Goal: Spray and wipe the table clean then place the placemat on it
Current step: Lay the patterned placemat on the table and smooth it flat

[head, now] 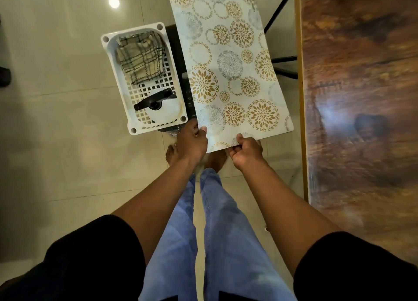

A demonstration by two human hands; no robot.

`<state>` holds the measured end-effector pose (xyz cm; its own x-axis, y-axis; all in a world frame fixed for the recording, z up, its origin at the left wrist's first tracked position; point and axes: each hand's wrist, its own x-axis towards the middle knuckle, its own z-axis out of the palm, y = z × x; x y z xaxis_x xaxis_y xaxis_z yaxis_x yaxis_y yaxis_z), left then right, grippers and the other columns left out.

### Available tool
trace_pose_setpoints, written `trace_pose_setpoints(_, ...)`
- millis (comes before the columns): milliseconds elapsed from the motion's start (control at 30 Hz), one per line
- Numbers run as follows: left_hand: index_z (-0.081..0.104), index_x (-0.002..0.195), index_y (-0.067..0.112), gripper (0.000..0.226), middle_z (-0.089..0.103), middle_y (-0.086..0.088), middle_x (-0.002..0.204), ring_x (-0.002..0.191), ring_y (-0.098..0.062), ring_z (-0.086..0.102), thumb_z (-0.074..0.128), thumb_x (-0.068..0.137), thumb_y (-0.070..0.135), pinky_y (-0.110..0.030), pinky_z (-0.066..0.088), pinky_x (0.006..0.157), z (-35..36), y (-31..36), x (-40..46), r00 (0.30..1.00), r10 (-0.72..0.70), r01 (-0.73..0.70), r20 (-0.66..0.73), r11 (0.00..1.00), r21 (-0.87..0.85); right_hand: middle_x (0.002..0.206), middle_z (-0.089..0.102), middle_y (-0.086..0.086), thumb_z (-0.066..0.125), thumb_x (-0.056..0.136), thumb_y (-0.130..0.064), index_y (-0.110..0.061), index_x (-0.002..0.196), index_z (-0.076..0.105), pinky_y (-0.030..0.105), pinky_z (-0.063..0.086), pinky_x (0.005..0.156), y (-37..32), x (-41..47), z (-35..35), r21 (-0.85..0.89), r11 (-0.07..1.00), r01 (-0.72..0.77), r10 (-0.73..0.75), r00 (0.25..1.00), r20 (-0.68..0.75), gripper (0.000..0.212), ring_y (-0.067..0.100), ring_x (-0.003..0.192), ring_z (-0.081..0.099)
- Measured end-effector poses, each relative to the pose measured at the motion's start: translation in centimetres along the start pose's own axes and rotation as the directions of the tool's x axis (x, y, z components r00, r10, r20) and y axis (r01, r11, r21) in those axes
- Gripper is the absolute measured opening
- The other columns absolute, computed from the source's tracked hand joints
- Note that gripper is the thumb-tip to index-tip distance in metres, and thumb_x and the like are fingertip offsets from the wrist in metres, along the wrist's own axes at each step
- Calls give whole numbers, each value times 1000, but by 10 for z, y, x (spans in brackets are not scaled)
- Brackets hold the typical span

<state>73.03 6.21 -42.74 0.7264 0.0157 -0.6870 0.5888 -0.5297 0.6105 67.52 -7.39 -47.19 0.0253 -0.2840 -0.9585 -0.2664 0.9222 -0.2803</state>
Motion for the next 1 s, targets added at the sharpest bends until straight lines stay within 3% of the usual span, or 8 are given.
trace_pose_setpoints(167,67,143,21,37,76,-4,128,113,-25,73,59,107,16,-39,61,94,-13,31,-29,994,108,-107,17,994,-4,125,68,19,58,93,14,-13,137,57,51,63,61,-9,-35,-5,30,998,-53,52,999,12,51,38,103,68)
trace_pose_setpoints(400,73,134,16,33,80,-6,120,110,-23,74,59,105,11,-26,51,88,-46,89,-89,960,278,-276,-16,958,76,132,66,20,52,99,9,1,133,59,42,63,79,-25,-114,-1,-24,991,-129,131,976,176,35,37,126,62)
trace_pose_setpoints(467,75,130,14,31,80,-4,118,108,-20,74,60,104,9,-24,51,86,-57,107,-106,942,332,-326,-42,939,111,118,72,18,50,101,8,2,121,63,39,61,87,-31,-137,0,-39,987,-157,162,959,231,25,33,115,68)
trace_pose_setpoints(533,77,126,14,29,82,-3,111,99,-21,75,60,102,10,-28,55,81,-70,125,-125,920,385,-376,-70,919,116,86,77,14,49,102,8,0,101,65,32,63,70,-39,-164,0,-59,983,-176,186,936,299,18,26,83,75)
trace_pose_setpoints(600,77,122,15,28,81,0,101,87,-20,73,59,101,12,-34,57,76,-83,143,-146,909,406,-395,-93,911,118,75,76,12,48,102,9,0,96,65,31,62,59,-46,-189,3,-67,984,-166,178,925,336,20,22,66,75)
trace_pose_setpoints(733,78,114,17,25,77,9,94,79,-15,73,62,95,20,-32,60,74,-112,176,-175,919,364,-361,-155,932,48,101,72,14,49,99,12,-2,122,62,32,61,53,-56,-229,14,-67,992,-104,122,911,393,30,25,85,72)
trace_pose_setpoints(900,66,108,19,20,71,5,92,85,-22,74,62,96,33,-42,65,84,-161,204,-172,924,284,-317,-257,944,-94,121,71,16,50,98,14,-2,136,58,35,62,56,-62,-284,37,-66,998,-3,35,873,486,41,28,89,73)
trace_pose_setpoints(1000,56,137,20,39,70,-3,128,119,-32,69,58,102,35,-59,58,101,-191,207,-162,928,274,-326,-253,925,-195,134,67,16,50,99,14,-6,137,58,32,60,52,-62,-317,42,-44,995,85,-48,836,546,44,27,91,71)
